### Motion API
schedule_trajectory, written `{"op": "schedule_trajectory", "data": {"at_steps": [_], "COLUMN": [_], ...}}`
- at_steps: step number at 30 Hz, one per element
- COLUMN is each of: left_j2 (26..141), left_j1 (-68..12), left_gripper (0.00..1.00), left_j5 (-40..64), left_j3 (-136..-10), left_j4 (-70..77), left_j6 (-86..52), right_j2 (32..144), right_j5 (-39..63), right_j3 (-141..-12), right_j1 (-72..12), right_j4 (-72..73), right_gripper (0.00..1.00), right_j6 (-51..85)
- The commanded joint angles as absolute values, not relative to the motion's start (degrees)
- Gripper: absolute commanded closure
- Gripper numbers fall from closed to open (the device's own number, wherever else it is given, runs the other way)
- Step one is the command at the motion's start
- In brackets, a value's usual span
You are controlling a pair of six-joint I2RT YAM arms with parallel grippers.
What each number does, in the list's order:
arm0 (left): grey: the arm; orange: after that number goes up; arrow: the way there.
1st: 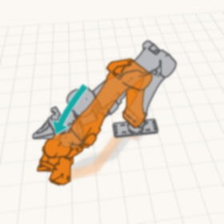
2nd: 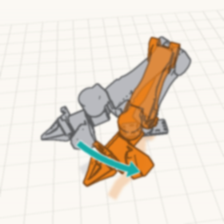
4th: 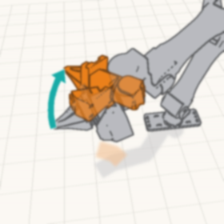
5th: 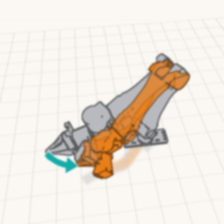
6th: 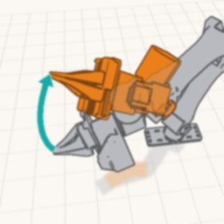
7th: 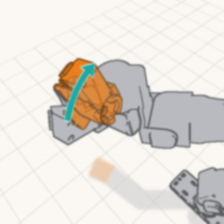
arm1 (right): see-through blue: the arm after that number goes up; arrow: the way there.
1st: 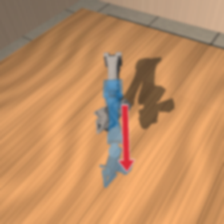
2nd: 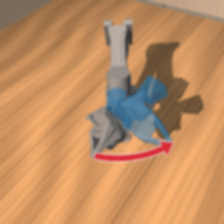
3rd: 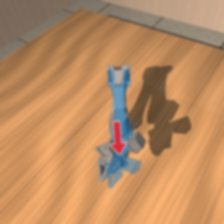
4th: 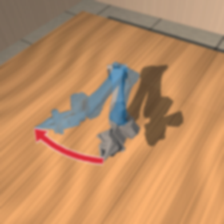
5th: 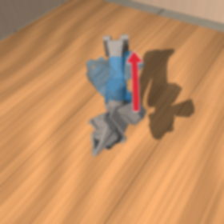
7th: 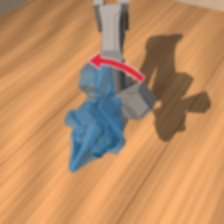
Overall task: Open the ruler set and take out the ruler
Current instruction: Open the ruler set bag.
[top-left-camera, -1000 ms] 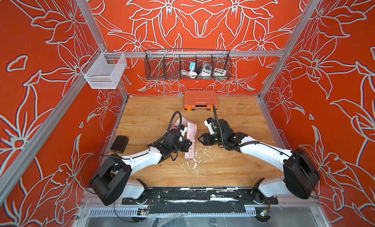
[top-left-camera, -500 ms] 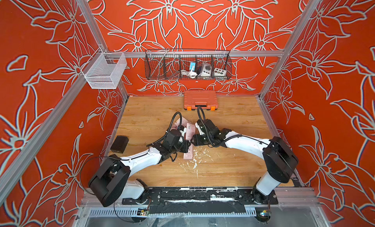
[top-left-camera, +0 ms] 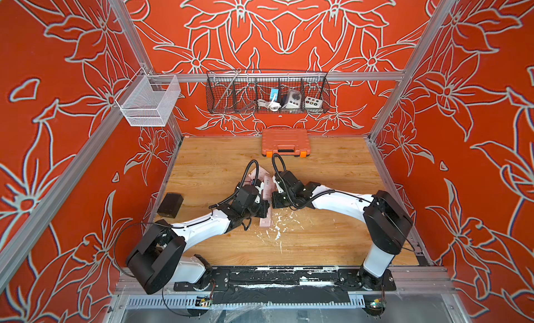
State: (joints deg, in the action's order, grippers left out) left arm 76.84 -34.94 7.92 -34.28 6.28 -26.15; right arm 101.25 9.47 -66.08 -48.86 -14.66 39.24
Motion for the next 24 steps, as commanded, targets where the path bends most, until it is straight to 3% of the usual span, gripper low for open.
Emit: {"op": "schedule_trajectory", "data": {"at_steps": [1, 24], "left_j2": [74.01, 69.94], "left_j1": [-35.68, -35.61], "left_gripper": [1.0, 1.0], "left_j5": [9.9, 6.48], "left_j3": [-34.48, -32.0], "left_j4": [10.81, 9.49], "left_j6": [-25.28, -24.36], "right_j2": [105.13, 102.6], "right_j5": [4.49, 1.69], "right_j3": [-66.55, -60.42], "right_j1": [-48.11, -43.56], "right_j4": [-18.42, -18.09], "right_gripper": [1.0, 1.0], "right_j6": [39.48, 34.89]}}
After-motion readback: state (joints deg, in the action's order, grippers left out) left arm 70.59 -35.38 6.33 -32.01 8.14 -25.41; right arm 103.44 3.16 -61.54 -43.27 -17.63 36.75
